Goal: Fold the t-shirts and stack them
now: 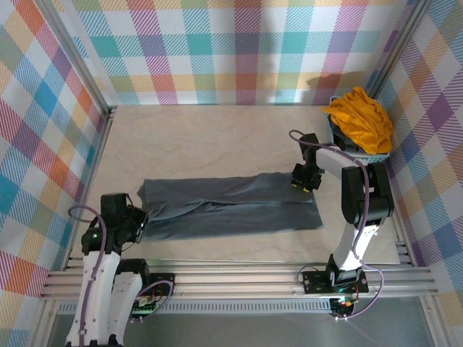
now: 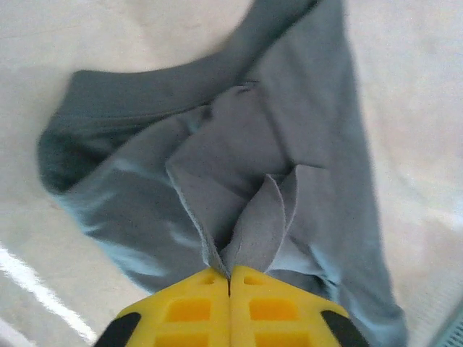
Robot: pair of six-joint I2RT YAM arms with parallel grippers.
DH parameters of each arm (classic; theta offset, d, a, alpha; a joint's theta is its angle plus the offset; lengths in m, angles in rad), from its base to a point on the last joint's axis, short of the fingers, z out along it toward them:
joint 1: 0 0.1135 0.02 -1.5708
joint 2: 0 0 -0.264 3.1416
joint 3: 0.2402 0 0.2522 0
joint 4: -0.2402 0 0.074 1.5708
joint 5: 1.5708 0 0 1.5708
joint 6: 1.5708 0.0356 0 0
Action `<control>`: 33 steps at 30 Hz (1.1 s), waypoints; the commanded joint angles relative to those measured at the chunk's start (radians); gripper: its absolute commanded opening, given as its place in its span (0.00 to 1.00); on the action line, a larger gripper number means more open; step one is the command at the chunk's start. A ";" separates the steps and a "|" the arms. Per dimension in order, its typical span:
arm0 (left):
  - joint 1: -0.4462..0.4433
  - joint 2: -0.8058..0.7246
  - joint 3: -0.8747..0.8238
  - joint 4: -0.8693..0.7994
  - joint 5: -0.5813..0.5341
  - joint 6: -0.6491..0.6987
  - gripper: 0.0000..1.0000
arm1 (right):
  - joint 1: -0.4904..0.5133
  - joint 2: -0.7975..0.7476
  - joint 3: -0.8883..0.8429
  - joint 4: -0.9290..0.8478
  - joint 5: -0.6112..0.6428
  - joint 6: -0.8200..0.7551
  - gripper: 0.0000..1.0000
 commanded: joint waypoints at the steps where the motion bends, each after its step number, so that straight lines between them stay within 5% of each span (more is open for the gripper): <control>1: -0.010 0.046 0.016 -0.018 -0.084 0.003 0.40 | -0.005 -0.056 -0.011 -0.019 0.021 0.008 0.35; 3: -0.011 0.064 0.053 -0.037 -0.111 0.002 0.57 | -0.001 -0.089 -0.018 -0.019 0.028 0.001 0.36; 5: -0.010 0.082 0.089 -0.015 -0.114 0.003 0.59 | 0.011 -0.122 -0.019 -0.021 0.035 -0.012 0.36; 8: -0.010 0.208 0.115 0.127 -0.023 0.034 0.51 | 0.041 -0.140 -0.012 -0.013 -0.002 -0.022 0.37; 14: -0.022 0.706 0.289 0.285 0.114 0.118 0.34 | 0.097 -0.062 0.026 0.007 -0.133 -0.013 0.35; 23: -0.025 1.169 0.509 0.291 0.100 0.147 0.29 | 0.067 0.139 0.145 -0.100 -0.104 -0.001 0.31; 33: 0.125 1.271 0.444 0.342 0.134 0.055 0.23 | -0.044 0.141 0.104 -0.131 -0.090 0.032 0.27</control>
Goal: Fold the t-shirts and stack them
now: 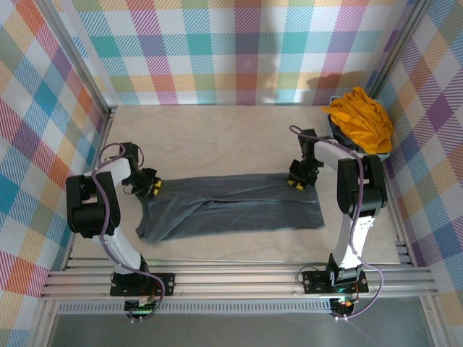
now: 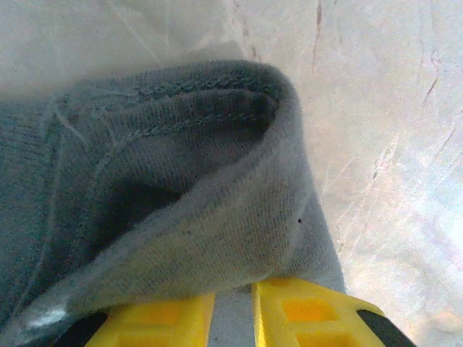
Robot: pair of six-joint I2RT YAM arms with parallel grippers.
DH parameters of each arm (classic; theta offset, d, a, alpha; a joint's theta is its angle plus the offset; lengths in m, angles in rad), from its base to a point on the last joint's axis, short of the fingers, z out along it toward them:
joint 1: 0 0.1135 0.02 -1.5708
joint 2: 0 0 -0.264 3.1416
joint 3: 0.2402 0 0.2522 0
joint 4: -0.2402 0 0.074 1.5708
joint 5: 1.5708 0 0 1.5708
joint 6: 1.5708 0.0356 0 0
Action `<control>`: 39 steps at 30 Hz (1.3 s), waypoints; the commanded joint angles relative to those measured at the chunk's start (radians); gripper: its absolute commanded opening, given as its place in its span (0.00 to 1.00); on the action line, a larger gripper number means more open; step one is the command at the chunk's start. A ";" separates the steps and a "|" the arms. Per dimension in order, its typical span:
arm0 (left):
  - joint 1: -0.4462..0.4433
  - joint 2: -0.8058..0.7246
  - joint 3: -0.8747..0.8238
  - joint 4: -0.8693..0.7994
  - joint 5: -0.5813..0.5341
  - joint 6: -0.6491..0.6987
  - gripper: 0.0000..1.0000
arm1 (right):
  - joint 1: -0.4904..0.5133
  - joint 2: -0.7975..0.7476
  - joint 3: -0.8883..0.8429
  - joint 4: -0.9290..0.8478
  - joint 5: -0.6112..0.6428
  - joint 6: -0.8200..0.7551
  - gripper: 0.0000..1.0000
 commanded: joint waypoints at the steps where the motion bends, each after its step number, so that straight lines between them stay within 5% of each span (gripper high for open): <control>1: 0.029 0.104 -0.001 -0.018 -0.055 -0.011 0.22 | -0.017 0.033 -0.017 -0.036 0.038 0.013 0.27; 13: 0.008 0.286 0.524 -0.158 -0.068 0.137 0.27 | -0.019 0.222 0.367 -0.078 0.006 -0.077 0.32; 20: -0.093 0.078 0.501 -0.109 -0.143 0.318 0.49 | 0.013 0.040 0.342 -0.013 -0.030 -0.188 0.55; 30: -0.239 0.205 0.506 -0.153 -0.112 0.582 0.43 | 0.140 -0.161 0.216 0.017 -0.120 -0.184 0.60; 39: -0.277 0.233 0.432 -0.132 -0.125 0.628 0.41 | 0.159 -0.274 0.147 0.035 -0.166 -0.139 0.60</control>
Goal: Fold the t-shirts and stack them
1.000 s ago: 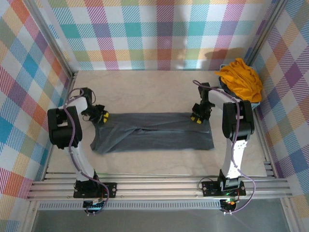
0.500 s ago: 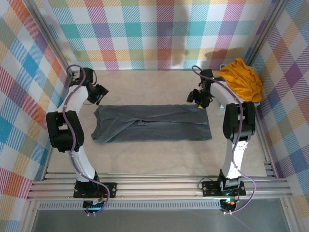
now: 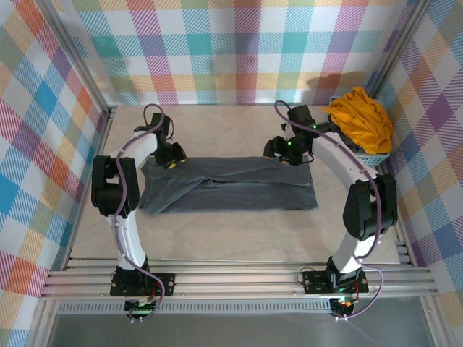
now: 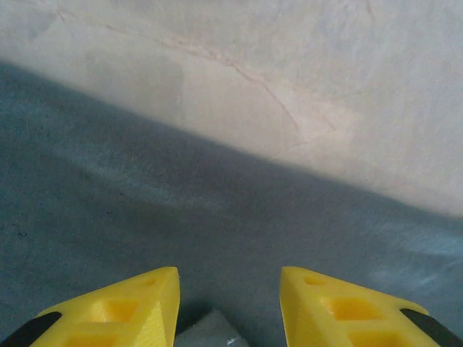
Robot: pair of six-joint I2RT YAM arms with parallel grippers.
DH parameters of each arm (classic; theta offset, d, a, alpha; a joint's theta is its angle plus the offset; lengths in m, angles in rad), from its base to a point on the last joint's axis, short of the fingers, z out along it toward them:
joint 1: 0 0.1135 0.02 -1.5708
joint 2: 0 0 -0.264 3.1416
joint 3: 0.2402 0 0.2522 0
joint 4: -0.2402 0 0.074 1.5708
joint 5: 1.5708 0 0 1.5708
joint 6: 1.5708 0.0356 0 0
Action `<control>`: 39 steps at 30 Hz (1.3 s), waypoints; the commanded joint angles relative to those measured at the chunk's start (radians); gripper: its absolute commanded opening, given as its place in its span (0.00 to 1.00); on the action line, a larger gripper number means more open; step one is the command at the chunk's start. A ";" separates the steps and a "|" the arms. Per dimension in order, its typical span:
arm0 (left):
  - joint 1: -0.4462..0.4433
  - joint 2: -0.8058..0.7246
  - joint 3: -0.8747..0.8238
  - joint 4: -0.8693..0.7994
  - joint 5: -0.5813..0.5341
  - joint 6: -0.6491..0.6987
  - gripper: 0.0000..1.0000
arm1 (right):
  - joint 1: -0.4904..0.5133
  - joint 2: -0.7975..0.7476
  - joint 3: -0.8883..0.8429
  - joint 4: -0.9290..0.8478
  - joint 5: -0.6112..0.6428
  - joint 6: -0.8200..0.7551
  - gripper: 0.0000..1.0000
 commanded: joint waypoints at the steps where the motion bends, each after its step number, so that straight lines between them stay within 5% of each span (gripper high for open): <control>1: -0.015 0.004 -0.039 0.008 -0.004 0.039 0.41 | 0.001 -0.047 -0.006 0.009 -0.037 0.017 0.60; 13: -0.060 -0.051 -0.076 -0.018 -0.020 0.036 0.36 | 0.004 -0.049 -0.020 0.009 -0.042 0.022 0.60; 23: -0.064 -0.107 -0.113 -0.038 -0.055 0.014 0.00 | 0.005 -0.065 -0.021 0.002 -0.042 0.023 0.60; 39: -0.147 -0.394 -0.327 -0.054 0.033 -0.117 0.00 | 0.005 -0.088 -0.044 0.001 -0.039 0.022 0.60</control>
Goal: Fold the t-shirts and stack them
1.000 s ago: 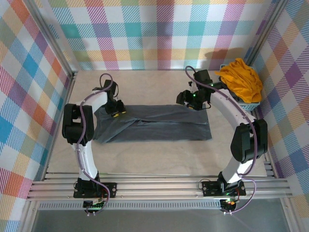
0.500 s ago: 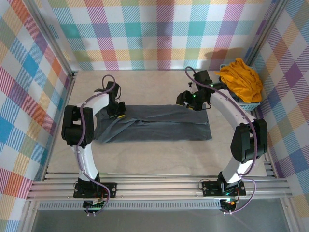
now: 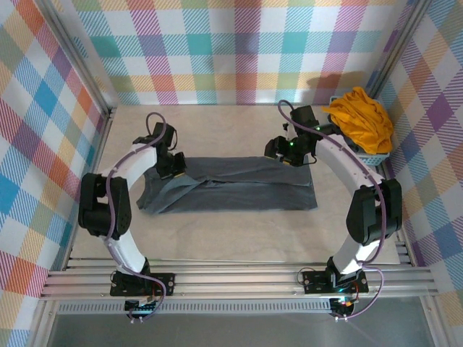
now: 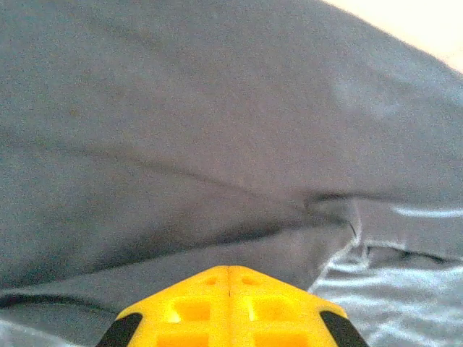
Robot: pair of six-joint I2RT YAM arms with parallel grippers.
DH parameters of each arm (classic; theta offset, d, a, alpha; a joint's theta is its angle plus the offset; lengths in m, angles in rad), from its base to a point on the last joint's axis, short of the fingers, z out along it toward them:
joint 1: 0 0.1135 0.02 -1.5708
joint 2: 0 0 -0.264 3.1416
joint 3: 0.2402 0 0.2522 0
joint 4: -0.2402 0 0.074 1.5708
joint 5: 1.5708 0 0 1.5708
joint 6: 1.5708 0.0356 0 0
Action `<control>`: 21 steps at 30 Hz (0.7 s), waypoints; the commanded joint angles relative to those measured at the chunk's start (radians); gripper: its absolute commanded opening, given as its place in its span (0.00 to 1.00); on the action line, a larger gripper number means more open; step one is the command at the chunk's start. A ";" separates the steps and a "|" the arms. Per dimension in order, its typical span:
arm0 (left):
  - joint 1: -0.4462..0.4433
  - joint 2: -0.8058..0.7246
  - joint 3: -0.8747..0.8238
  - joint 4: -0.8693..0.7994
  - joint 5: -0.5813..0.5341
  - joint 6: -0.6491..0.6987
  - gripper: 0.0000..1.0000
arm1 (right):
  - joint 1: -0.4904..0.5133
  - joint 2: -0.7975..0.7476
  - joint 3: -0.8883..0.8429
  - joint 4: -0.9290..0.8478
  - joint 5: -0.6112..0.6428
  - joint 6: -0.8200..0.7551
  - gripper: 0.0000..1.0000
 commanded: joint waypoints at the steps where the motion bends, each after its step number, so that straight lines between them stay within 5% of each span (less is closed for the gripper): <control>1: -0.052 -0.093 -0.066 -0.046 0.030 -0.079 0.00 | 0.004 -0.041 -0.014 -0.002 -0.016 0.009 0.60; 14: -0.177 -0.209 -0.320 0.111 0.079 -0.288 0.02 | 0.011 -0.060 -0.023 -0.009 -0.029 0.023 0.60; 18: -0.199 -0.189 -0.343 0.164 0.140 -0.326 0.30 | 0.016 -0.057 -0.028 -0.007 -0.029 0.026 0.60; 21: -0.199 -0.252 -0.336 0.096 0.052 -0.338 0.49 | 0.023 -0.052 -0.028 -0.005 -0.025 0.027 0.60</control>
